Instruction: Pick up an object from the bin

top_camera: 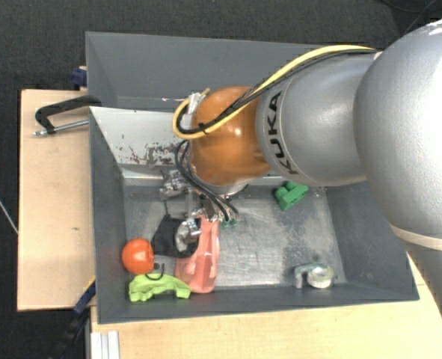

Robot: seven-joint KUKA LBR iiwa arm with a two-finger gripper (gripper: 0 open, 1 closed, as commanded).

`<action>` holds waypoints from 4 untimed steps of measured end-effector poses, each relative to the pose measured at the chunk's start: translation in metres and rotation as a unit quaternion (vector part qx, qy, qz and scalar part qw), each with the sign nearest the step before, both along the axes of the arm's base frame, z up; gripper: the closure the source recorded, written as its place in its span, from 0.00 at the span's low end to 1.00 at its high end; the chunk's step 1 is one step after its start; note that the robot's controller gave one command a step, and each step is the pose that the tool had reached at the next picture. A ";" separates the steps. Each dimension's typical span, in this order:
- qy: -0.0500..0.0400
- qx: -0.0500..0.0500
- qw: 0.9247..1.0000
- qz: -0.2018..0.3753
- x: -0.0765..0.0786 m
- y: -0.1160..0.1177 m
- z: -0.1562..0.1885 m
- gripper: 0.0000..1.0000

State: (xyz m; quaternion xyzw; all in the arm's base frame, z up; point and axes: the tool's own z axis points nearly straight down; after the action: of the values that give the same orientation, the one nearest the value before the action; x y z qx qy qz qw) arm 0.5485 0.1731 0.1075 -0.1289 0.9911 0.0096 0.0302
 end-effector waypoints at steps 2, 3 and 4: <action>0.024 -0.009 1.000 0.002 -0.014 -0.004 -0.014 1.00; 0.023 -0.018 0.981 0.193 -0.006 -0.010 0.120 1.00; 0.018 -0.019 0.971 0.238 -0.002 -0.010 0.157 1.00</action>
Offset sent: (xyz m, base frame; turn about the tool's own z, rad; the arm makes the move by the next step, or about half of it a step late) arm 0.0000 0.0000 0.0000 0.0000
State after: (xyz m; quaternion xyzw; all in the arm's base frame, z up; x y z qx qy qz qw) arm 0.5466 0.1631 0.2640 -0.3617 0.9323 -0.0001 0.0066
